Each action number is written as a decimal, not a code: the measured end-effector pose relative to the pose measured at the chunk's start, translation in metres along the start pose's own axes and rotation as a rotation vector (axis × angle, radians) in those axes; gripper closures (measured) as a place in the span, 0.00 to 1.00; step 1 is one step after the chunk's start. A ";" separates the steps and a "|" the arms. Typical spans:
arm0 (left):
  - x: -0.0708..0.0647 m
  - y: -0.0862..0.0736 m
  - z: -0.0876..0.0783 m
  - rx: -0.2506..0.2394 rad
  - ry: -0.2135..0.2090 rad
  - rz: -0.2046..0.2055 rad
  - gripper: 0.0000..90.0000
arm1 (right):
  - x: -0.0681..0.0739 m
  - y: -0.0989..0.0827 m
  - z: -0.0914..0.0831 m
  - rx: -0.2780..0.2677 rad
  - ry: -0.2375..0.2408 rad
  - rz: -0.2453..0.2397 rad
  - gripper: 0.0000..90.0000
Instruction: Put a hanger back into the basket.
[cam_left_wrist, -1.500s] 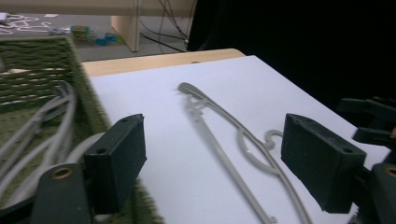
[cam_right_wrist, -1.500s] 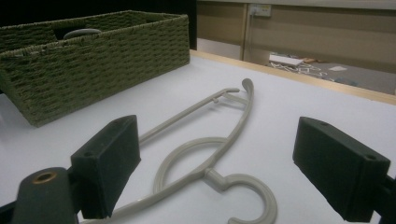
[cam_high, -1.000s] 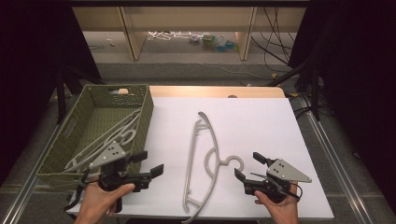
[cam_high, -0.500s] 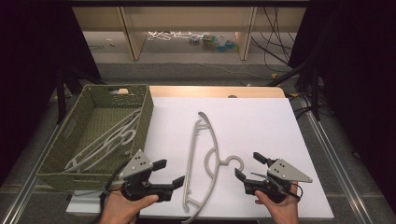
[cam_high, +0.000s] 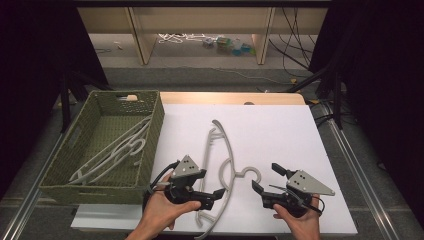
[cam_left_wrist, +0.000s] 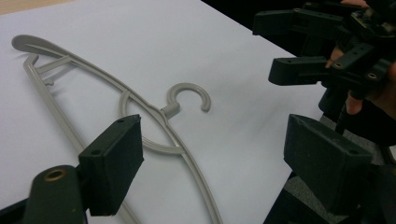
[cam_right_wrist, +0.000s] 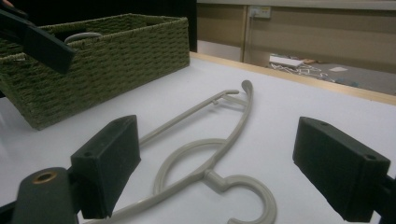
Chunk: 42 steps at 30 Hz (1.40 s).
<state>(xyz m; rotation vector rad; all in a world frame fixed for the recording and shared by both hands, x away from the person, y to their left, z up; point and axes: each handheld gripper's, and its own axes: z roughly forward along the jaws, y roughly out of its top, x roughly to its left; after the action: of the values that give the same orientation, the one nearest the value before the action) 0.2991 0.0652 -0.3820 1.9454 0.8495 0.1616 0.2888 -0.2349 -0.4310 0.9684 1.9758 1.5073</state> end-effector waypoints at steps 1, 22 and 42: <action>0.001 0.001 0.002 0.003 0.006 0.002 0.22 | 0.000 0.000 0.000 -0.001 0.001 0.000 0.17; 0.017 -0.002 0.038 0.166 0.023 0.053 0.19 | 0.000 0.000 0.000 -0.007 -0.006 -0.005 0.17; 0.013 -0.014 0.081 0.433 -0.015 0.173 0.27 | 0.002 0.001 0.000 -0.014 -0.011 -0.010 0.17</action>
<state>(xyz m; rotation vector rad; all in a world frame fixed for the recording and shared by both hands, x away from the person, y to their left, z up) 0.3378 0.0187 -0.4387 2.4238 0.7487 0.0666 0.2879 -0.2332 -0.4303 0.9575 1.9572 1.5054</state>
